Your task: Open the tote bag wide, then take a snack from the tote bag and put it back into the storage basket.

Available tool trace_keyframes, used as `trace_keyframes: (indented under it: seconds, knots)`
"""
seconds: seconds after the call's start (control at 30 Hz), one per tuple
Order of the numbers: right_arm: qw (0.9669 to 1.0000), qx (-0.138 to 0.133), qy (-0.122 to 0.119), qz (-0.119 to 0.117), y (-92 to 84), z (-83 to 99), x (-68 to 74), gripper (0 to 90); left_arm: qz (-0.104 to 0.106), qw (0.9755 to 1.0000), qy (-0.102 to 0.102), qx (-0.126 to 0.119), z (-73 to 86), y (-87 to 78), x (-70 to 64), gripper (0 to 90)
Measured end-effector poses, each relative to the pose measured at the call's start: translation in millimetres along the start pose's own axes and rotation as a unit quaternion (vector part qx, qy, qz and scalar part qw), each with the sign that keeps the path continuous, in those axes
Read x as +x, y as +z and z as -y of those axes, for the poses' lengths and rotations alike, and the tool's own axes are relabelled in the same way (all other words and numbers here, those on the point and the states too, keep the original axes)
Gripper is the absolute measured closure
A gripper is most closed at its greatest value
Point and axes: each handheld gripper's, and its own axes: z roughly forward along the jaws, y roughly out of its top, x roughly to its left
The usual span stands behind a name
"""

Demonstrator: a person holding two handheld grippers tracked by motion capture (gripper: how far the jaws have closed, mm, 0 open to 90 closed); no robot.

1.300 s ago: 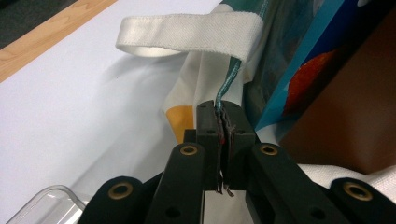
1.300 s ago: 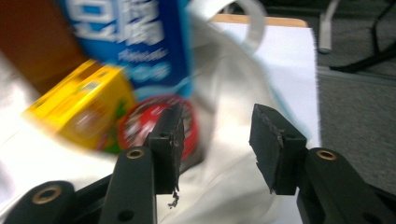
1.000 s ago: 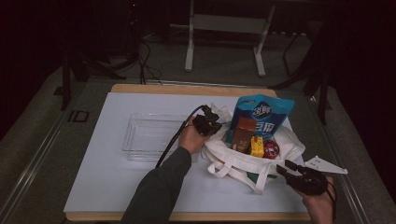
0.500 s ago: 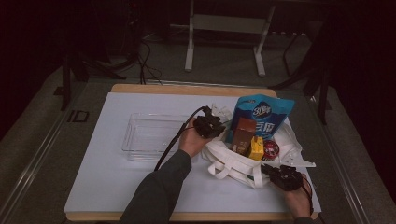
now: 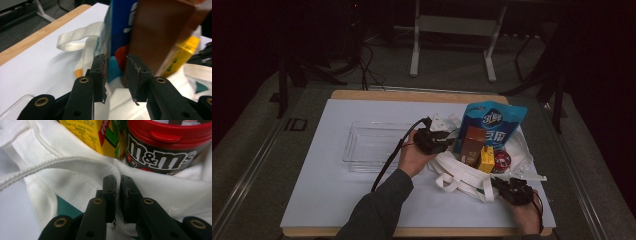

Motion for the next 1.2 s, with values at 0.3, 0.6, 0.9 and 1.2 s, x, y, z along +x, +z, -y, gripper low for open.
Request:
trace_keyframes:
  seconds: [0.3, 0.6, 0.9, 1.2]
  knots:
    - [0.9998, -0.005, 0.015, 0.012, 0.9, 1.2, 1.4, 81.0, 0.012, 0.9998, 0.009, 0.010, 5.5, 4.0, -7.9, 68.3]
    - [0.9996, -0.015, 0.020, 0.012, 0.8, 3.7, 1.2, 80.0, 0.021, 0.9995, 0.015, 0.019, 11.5, 10.7, -14.5, 68.3]
    - [0.9994, -0.015, 0.027, 0.015, 0.8, 3.8, 2.0, 80.8, 0.024, 0.9975, 0.040, 0.053, 17.9, 25.4, -24.4, 74.9]
    - [0.9994, -0.016, 0.030, 0.001, 0.2, 4.6, -1.2, 81.0, 0.042, 0.9954, 0.046, 0.073, 21.2, 38.1, -32.0, 88.3]
